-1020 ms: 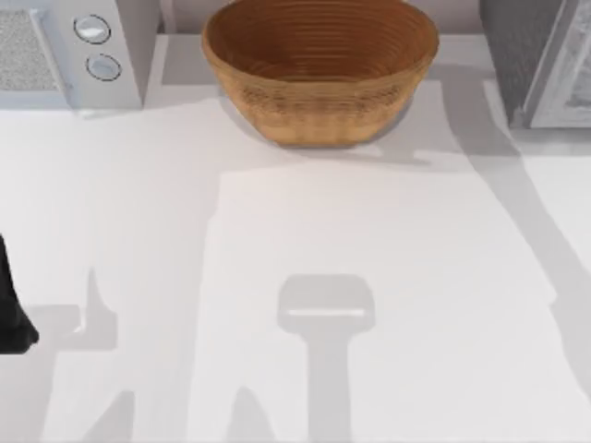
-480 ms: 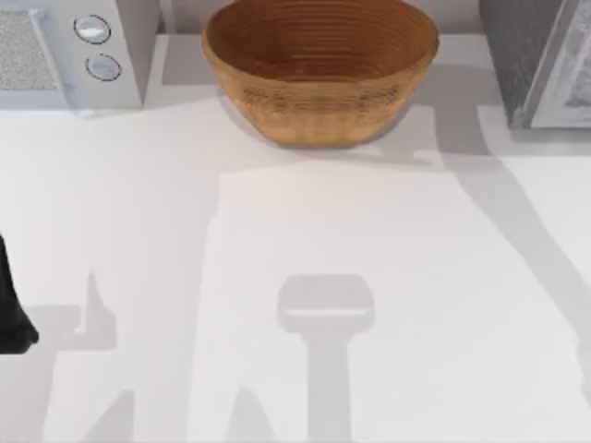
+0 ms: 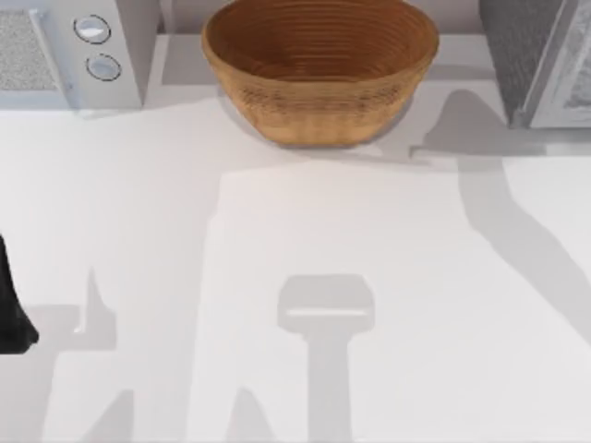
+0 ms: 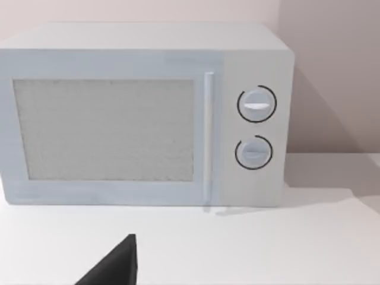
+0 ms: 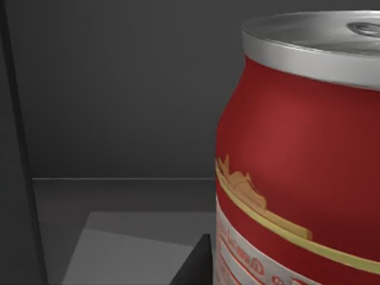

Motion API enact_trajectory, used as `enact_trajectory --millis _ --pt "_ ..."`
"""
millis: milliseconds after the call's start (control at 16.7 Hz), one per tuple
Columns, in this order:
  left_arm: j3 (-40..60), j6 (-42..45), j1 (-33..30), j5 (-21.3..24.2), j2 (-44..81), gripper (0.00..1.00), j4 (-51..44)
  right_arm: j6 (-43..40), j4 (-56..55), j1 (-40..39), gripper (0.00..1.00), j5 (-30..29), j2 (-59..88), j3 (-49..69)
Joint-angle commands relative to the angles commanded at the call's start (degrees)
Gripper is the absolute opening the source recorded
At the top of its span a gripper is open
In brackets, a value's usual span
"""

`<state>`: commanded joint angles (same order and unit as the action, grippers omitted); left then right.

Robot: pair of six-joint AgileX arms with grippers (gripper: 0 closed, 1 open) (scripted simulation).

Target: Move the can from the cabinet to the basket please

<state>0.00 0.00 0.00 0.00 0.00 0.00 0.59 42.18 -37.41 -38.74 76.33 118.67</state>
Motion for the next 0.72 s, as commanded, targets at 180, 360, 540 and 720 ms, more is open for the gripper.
enact_trajectory --millis 180,360,540,720 --pt "0.0 0.0 0.0 0.0 0.0 1.0 0.0 0.1 -0.1 0.2 0.0 0.1 0.1 -0.4" --pt "0.0 0.0 0.0 0.0 0.0 1.0 0.0 -0.1 -1.2 1.3 0.0 1.1 -1.8 -3.1" --pt "0.0 0.0 0.0 0.0 0.0 1.0 0.0 -0.2 -3.7 3.5 0.0 3.3 -6.4 -10.0" --pt "0.0 0.0 0.0 0.0 0.0 1.0 0.0 -0.2 -7.6 6.9 0.0 6.7 -13.4 -20.7"
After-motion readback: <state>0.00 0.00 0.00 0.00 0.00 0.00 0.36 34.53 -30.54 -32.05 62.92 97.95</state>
